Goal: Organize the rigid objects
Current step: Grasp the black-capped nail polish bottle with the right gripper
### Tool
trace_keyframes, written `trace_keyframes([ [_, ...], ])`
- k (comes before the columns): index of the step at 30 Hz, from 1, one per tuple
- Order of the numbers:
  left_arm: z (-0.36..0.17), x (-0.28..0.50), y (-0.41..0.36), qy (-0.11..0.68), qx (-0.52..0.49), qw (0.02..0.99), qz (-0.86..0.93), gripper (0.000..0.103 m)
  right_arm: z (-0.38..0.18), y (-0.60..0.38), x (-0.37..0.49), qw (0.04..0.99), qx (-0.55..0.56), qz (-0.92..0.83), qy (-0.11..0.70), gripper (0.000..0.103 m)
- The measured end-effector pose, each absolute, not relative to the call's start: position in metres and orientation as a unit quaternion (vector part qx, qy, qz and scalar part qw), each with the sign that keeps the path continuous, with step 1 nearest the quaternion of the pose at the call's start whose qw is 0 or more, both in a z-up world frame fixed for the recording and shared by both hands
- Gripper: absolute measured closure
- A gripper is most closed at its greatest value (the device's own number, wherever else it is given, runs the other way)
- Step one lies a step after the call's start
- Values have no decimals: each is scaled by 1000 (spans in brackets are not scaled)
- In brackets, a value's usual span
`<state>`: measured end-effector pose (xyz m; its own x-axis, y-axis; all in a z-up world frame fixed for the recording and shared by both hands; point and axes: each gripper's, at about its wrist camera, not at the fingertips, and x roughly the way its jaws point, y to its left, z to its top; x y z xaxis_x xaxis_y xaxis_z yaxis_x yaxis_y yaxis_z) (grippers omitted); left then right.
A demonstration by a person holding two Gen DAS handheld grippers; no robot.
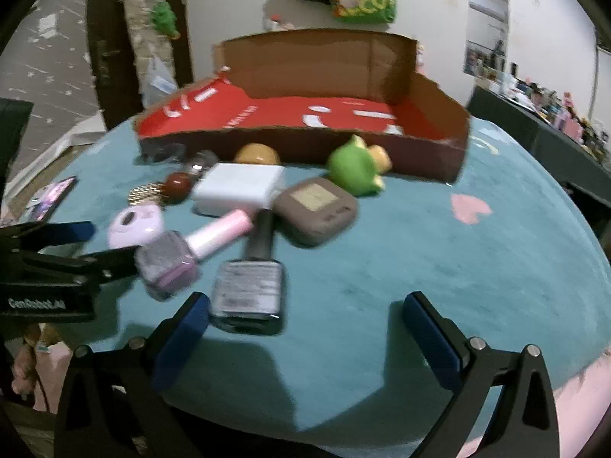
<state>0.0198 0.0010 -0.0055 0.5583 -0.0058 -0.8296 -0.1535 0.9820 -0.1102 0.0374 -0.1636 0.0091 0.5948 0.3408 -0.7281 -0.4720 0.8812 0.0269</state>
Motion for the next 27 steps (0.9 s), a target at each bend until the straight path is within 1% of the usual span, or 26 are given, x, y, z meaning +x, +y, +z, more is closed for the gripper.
trace_keyframes([
  [2,-5,19,-1,468,-84,879,33,23,8,-158,38,886,-89,235,389,7],
  [3,-5,19,-1,468,-81,879,31,24,7,-157,38,887,-92,235,387,10],
  [5,-3,17,-4,470,-71,879,27,33,8,-156,39,888,-91,240,381,18],
  [6,-3,16,-5,468,-71,881,22,36,8,-155,39,889,-91,240,380,19],
  [7,-2,16,-6,469,-69,880,20,41,8,-155,39,889,-91,242,378,21],
  [9,-2,16,-7,464,-70,883,9,48,7,-153,39,889,-93,246,375,21],
  [10,-2,16,-8,461,-72,884,3,53,6,-152,39,890,-94,247,372,21],
  [11,-2,17,-9,460,-69,885,0,55,5,-151,40,890,-96,248,370,20],
  [17,-3,21,-12,445,-56,894,-4,55,3,-149,45,890,-90,254,369,16],
  [22,-6,26,-3,427,-78,901,-13,55,3,-148,45,889,-95,256,369,17],
  [24,-6,27,-2,424,-80,902,-14,55,4,-151,44,891,-88,254,366,27],
  [25,-6,28,-2,422,-77,903,-15,55,6,-153,43,893,-83,255,362,37],
  [26,-6,28,-3,421,-74,904,-16,55,7,-154,42,893,-80,258,361,50],
  [27,-6,28,-3,419,-73,905,-17,55,8,-155,42,893,-79,259,360,58],
])
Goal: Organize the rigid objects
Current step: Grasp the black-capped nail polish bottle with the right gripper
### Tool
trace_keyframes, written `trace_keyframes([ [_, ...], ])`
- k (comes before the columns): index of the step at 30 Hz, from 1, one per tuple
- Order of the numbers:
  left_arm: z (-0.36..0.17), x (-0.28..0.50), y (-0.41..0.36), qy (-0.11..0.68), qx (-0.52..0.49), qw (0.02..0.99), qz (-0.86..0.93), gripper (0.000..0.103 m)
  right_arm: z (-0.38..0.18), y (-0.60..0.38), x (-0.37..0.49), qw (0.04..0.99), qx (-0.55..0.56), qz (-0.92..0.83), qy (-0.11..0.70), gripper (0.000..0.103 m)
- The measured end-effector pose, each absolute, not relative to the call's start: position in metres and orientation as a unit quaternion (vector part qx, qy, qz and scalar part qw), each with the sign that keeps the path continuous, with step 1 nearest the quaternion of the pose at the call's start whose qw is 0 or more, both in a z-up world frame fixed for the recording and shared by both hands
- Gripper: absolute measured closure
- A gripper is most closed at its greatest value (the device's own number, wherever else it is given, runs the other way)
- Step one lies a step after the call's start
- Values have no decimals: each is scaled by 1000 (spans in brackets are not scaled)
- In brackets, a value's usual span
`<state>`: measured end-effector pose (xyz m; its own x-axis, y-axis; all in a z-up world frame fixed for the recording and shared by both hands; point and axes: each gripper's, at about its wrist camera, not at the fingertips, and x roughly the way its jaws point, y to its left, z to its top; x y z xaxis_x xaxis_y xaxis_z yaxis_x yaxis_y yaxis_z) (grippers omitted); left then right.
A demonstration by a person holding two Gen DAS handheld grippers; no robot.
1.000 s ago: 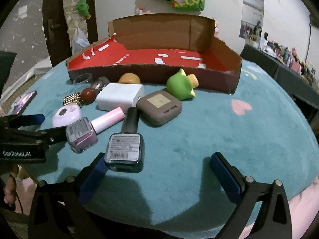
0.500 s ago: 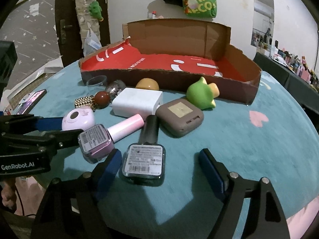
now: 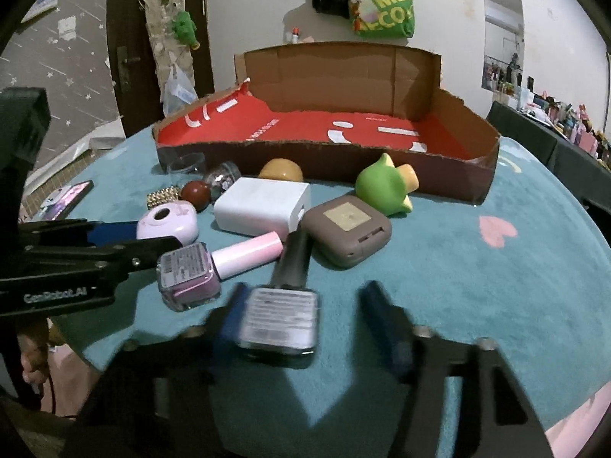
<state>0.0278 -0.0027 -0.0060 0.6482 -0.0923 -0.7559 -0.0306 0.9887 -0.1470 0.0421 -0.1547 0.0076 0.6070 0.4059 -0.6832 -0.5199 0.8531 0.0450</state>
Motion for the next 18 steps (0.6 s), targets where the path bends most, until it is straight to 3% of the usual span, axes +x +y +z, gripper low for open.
trace_keyframes([
  [1,-6,28,-3,418,-74,905,-19,55,9,-155,42,893,-78,262,358,64],
  [18,15,15,4,389,-76,918,-22,59,40,-155,39,890,-48,308,333,65],
])
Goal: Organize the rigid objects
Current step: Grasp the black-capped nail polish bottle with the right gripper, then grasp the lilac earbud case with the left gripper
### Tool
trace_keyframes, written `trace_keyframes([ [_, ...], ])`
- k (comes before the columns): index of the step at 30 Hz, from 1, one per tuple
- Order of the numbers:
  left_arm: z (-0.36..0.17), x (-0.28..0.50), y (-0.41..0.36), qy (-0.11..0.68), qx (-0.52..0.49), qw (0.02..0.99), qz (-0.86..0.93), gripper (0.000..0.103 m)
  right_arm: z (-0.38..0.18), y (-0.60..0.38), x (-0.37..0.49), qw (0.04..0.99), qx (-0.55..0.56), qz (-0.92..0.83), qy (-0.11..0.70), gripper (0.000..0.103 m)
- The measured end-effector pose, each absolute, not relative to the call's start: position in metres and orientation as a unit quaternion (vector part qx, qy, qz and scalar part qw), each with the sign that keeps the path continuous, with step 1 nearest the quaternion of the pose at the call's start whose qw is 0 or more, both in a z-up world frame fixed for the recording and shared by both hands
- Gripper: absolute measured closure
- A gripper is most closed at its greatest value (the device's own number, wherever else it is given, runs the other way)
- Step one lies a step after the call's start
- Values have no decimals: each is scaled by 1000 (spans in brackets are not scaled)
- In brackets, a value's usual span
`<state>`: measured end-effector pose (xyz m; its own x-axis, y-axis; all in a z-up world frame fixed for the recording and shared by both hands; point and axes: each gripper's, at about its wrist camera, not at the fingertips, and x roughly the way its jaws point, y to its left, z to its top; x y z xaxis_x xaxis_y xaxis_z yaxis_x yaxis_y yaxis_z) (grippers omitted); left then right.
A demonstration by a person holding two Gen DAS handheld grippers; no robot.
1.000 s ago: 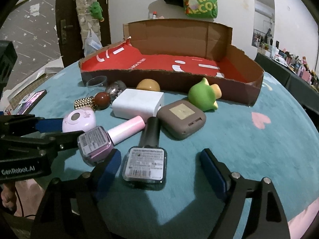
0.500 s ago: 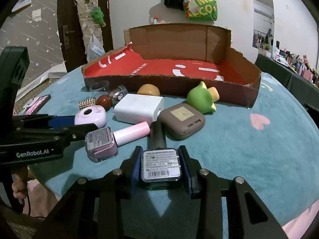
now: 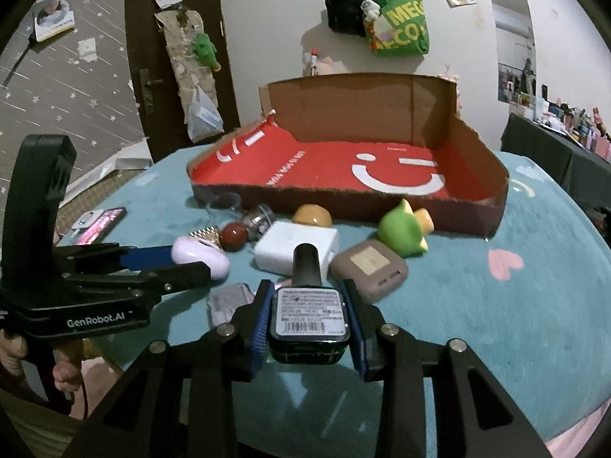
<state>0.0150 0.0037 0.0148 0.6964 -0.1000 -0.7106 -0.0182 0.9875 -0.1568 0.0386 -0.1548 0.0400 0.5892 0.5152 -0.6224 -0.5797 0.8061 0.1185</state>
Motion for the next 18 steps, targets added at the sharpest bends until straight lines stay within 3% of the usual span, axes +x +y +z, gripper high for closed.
trace_keyframes([
  [3,21,13,6,382,-80,921,-23,64,47,-155,42,888,-36,315,332,65],
  [4,22,14,7,380,-84,921,-29,91,48,-155,42,888,-35,317,332,65],
  [5,24,15,8,379,-95,919,-41,96,51,-155,44,887,-32,318,332,65],
  [18,0,20,15,425,-143,891,-65,95,34,-159,54,875,-30,306,373,65],
])
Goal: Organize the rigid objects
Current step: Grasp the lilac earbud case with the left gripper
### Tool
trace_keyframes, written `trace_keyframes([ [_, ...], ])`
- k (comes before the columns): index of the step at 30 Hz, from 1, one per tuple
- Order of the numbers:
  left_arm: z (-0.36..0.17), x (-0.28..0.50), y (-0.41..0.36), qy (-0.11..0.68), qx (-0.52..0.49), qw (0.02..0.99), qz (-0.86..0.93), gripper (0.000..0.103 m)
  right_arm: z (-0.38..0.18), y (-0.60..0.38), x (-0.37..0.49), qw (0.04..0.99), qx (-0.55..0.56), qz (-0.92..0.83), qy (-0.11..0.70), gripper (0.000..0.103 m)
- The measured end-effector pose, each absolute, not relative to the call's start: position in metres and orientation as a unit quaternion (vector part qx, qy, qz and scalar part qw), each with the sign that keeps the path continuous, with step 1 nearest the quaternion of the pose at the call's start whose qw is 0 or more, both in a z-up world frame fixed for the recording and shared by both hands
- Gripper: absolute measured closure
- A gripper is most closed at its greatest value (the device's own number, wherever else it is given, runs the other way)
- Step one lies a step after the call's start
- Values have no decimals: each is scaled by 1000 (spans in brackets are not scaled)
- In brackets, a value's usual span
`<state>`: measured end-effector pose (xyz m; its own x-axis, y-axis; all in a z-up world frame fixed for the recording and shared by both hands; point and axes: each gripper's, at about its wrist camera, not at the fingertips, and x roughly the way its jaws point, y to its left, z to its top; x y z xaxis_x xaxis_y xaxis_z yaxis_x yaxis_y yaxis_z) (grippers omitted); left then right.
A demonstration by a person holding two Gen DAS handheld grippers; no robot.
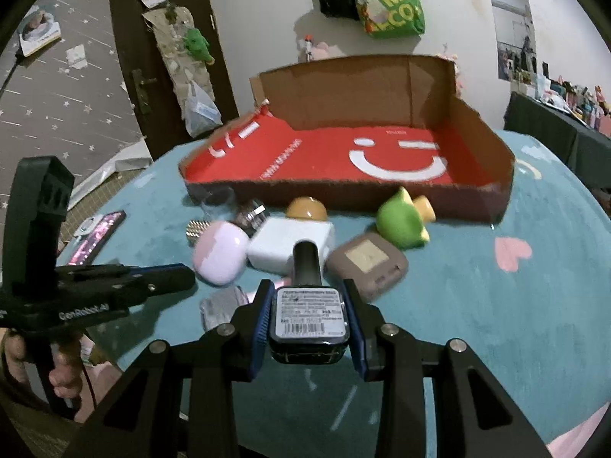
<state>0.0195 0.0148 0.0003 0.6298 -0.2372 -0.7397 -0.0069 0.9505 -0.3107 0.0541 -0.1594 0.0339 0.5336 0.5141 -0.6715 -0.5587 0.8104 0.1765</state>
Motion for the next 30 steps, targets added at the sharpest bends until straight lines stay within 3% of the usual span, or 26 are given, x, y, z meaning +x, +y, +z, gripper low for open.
trace_keyframes([
  [6,-6,19,8,429,-126,892,-65,94,16,-162,51,871,-48,294,391,65],
  [12,-6,19,16,422,-154,890,-80,86,12,-160,49,876,-63,290,381,64],
  [13,-5,19,16,420,-153,891,-80,78,12,-160,49,876,-63,291,380,64],
  [15,-2,20,14,413,-141,897,-71,52,11,-162,50,876,-58,292,380,64],
  [16,-1,20,13,409,-132,901,-62,26,11,-163,51,875,-54,293,381,64],
  [17,2,20,11,401,-119,907,-54,8,10,-163,51,875,-53,294,381,63],
  [30,-2,42,9,410,-124,903,-27,8,10,-163,52,876,-48,294,379,64],
])
